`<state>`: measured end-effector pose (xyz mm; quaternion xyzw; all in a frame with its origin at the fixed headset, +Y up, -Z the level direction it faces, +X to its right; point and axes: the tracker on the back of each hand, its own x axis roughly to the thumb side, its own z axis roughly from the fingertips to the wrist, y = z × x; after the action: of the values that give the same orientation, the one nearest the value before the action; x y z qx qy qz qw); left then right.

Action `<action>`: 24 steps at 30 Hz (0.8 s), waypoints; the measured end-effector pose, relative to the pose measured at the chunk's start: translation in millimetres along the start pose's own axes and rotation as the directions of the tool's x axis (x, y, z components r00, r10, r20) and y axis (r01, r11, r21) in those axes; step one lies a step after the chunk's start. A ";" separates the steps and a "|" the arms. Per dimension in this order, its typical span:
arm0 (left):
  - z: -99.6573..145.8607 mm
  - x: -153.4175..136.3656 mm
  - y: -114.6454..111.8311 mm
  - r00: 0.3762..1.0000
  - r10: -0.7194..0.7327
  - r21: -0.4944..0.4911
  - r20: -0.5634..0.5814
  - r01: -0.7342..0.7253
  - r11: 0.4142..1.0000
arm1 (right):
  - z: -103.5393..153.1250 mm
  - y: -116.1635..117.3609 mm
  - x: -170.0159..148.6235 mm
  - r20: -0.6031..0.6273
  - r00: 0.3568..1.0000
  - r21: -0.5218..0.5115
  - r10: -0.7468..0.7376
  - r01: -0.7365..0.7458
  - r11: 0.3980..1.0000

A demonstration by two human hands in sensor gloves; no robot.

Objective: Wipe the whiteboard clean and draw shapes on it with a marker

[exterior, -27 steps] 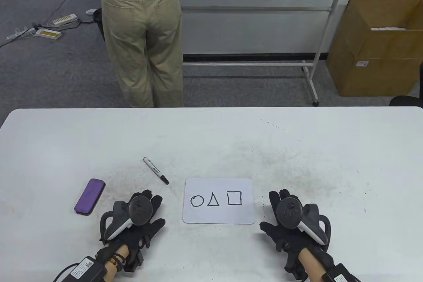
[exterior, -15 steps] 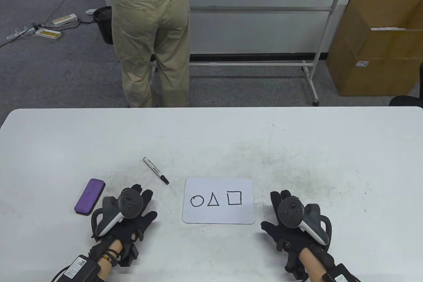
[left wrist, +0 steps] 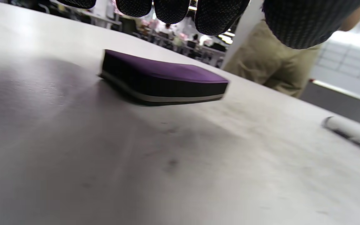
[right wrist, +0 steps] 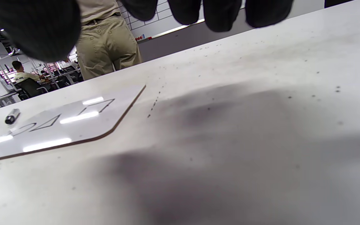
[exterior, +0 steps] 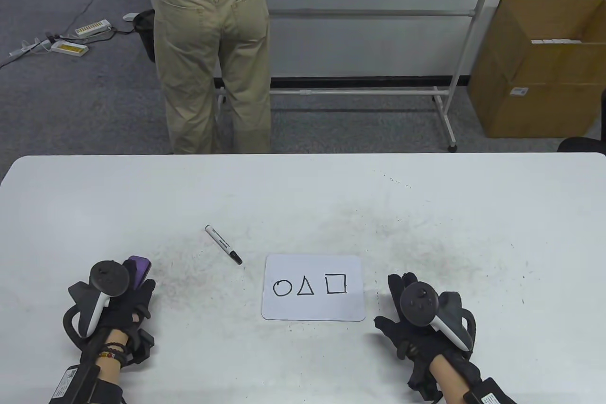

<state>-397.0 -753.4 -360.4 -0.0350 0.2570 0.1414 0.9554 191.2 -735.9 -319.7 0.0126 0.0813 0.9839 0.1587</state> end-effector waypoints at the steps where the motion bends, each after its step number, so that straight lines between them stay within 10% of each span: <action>1: -1.8 -2.2 -1.6 1.000 -0.013 0.000 -0.017 0.013 1.000 | 0.0 -0.5 -0.1 0.004 1.000 0.000 -0.003 0.003 1.000; 24: -13.4 10.6 -11.1 0.956 -0.287 0.041 -0.057 0.289 0.956 | -1.0 3.3 1.9 0.011 1.000 0.034 -0.003 0.002 0.999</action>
<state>-391.5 -763.3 -377.4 -0.0524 0.2765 -0.0064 0.9596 188.3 -738.6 -320.1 0.0205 0.0970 0.9821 0.1601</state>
